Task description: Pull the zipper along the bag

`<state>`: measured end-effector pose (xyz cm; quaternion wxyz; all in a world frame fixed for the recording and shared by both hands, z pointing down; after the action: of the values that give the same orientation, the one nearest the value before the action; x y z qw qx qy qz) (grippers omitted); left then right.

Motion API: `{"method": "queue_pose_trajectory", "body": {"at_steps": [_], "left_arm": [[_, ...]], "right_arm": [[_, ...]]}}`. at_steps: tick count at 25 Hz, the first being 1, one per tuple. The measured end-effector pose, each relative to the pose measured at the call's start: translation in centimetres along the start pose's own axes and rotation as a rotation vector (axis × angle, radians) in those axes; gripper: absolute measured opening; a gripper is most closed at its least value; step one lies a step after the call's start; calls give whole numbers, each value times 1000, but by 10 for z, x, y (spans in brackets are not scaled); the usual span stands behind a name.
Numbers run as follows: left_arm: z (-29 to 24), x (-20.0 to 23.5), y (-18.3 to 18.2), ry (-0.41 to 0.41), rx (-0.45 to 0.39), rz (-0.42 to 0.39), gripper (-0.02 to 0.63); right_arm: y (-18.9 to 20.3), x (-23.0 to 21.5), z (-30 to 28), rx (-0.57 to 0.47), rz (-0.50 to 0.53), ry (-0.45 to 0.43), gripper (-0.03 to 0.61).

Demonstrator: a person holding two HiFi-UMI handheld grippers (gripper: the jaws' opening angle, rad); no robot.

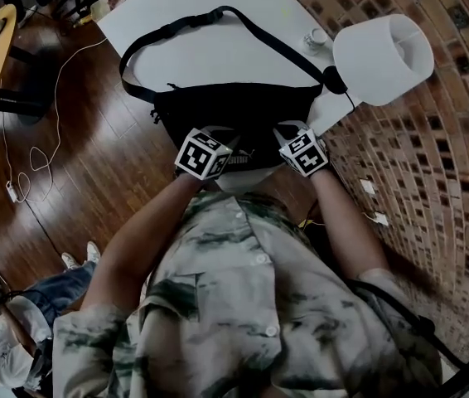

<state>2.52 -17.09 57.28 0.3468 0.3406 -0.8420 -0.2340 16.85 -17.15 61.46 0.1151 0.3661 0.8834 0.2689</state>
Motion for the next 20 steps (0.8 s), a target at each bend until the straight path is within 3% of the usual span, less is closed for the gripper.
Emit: {"method": "queue_pose_trajectory", "body": {"at_steps": [9, 16, 20], "left_arm": [[-5, 3, -2, 96, 8, -42, 29], [-11, 1, -7, 132, 8, -63, 28], [-10, 0, -7, 136, 5, -67, 29]], "right_arm": [[-6, -2, 4, 132, -150, -10, 2], [-36, -10, 16, 87, -180, 22, 2], [-31, -15, -1, 105, -210, 3, 2]]}}
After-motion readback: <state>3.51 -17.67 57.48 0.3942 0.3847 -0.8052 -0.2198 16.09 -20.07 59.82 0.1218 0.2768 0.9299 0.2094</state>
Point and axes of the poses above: the fingertips, and each gripper's own axes: z backward along the fingers, x to its left, y out of its underside, the point moved 4 cm from there along z, backward along the fingers
